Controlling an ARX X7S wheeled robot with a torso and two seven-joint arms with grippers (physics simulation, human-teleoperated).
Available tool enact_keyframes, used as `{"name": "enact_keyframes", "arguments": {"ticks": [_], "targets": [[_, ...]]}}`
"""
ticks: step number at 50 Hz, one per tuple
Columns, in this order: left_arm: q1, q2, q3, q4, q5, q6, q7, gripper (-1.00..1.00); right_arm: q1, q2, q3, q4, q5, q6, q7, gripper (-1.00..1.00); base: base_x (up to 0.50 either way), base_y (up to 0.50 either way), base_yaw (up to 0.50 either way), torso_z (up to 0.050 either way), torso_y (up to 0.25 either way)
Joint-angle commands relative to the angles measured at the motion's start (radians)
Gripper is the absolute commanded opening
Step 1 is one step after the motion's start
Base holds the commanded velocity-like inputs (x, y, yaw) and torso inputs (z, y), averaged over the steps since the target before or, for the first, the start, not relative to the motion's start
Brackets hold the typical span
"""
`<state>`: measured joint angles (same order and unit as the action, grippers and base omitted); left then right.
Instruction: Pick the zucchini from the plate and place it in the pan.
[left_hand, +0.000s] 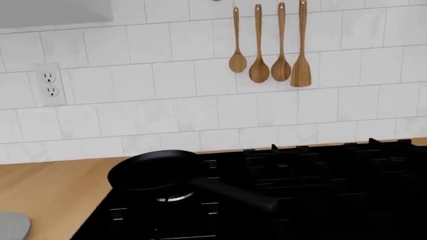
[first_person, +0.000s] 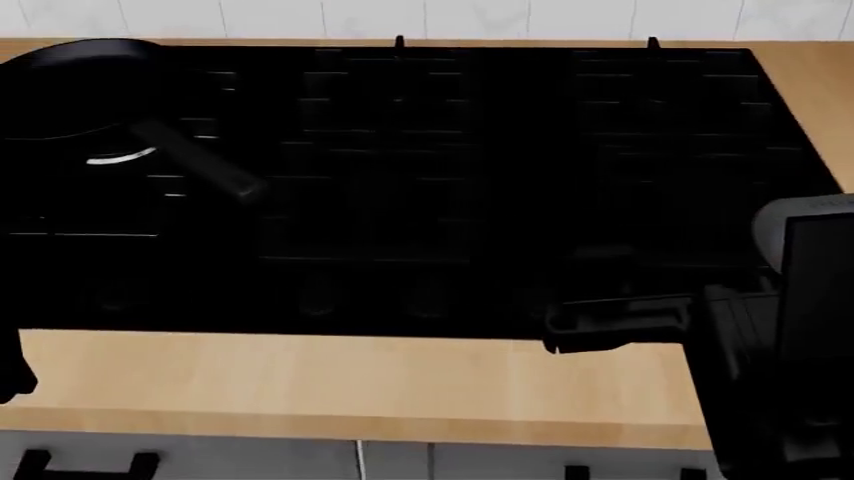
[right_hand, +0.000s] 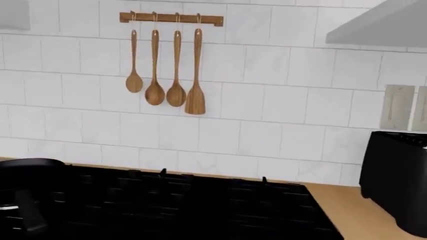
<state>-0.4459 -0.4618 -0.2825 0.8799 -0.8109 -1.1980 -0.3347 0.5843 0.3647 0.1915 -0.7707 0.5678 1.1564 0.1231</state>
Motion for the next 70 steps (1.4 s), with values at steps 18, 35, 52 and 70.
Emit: {"name": "enact_keyframes", "arguments": {"ticks": [18,35,52,70], "targets": [[0.015,-0.022,0.006,-0.023,-0.005,0.040,0.014,1.00,-0.006,0.006,-0.057,-0.009,-0.016,-0.018,0.027,1.00,0.00,0.50,0.00,0.000,0.000],[0.032,-0.008,0.005,-0.004,-0.030,0.031,-0.013,1.00,-0.025,0.035,-0.054,-0.025,-0.005,-0.026,0.016,1.00,0.00,0.50,0.00,0.000,0.000],[0.029,-0.013,0.018,-0.013,-0.032,0.044,-0.019,1.00,-0.026,0.053,-0.092,-0.019,-0.022,-0.047,0.022,1.00,0.00,0.50,0.00,0.000,0.000],[0.037,-0.013,0.022,-0.013,-0.045,0.051,-0.029,1.00,-0.016,0.037,-0.055,-0.014,0.013,-0.018,0.037,1.00,0.00,0.33,0.00,0.000,0.000]]}}
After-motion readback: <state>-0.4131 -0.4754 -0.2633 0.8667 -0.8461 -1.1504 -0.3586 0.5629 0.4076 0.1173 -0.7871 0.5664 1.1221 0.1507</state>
